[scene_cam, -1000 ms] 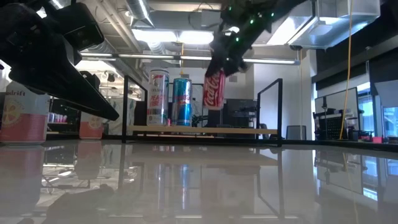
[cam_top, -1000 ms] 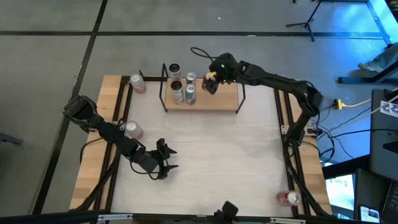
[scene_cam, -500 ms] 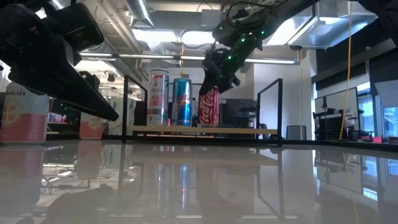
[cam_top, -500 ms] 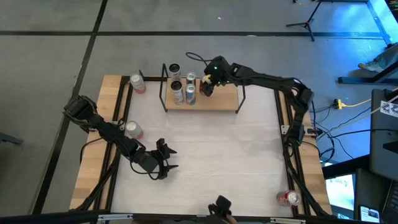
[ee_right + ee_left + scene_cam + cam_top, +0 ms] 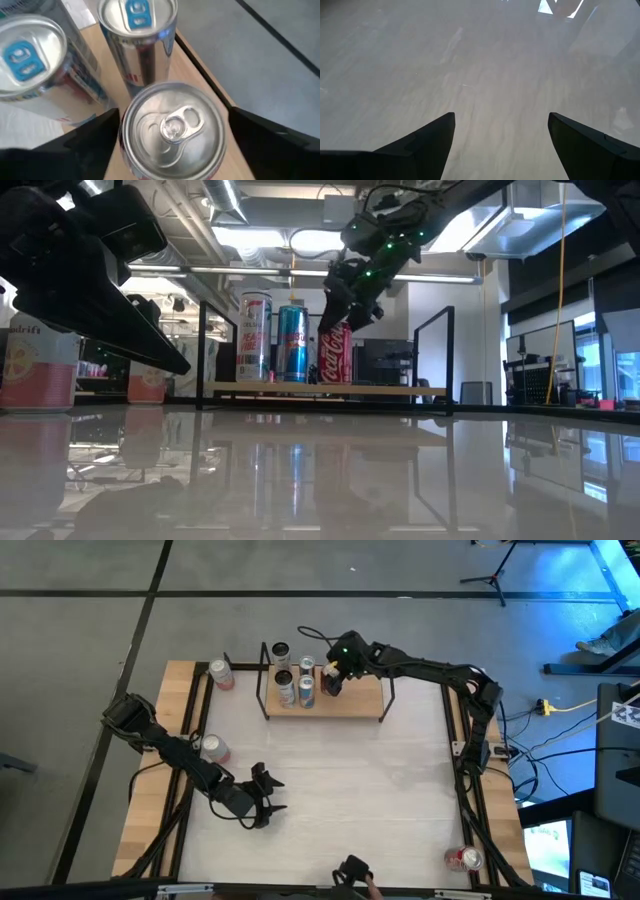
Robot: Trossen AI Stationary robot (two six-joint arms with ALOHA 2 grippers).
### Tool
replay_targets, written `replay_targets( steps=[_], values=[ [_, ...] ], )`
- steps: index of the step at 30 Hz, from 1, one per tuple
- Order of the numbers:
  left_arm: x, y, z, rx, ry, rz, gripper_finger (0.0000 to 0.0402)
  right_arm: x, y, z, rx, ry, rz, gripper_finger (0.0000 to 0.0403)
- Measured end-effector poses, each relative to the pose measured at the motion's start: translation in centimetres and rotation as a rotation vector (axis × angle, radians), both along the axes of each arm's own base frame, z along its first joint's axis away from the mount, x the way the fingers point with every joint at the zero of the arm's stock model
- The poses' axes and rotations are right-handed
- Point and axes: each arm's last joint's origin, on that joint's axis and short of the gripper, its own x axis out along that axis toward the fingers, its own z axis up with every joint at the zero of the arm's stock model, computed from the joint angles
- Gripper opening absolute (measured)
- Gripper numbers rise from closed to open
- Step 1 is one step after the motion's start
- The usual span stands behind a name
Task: Place canned beverage on shelf
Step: Put the top red-black soda can on the shelf, then put the red-black soda can on the shelf aligned with the other red-black soda can
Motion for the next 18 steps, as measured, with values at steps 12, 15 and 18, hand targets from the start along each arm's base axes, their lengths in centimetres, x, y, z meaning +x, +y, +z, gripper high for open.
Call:
replay_targets(
  steps=[12,15,18],
  values=[
    [0.0,0.0,0.0,0.002,0.001,-0.001,0.0310,-1.4,0.8,3.1,-0.029,-0.038,0.006,0.0315],
    [0.0,0.0,0.0,0.002,0.001,-0.001,0.0310,-3.0,1.7,5.6,-0.033,-0.061,0.014,0.0309],
    [0.0,0.0,0.0,0.002,0.001,-0.002,0.0310,-4.9,2.9,8.0,-0.030,-0.080,0.023,0.0307]
  ],
)
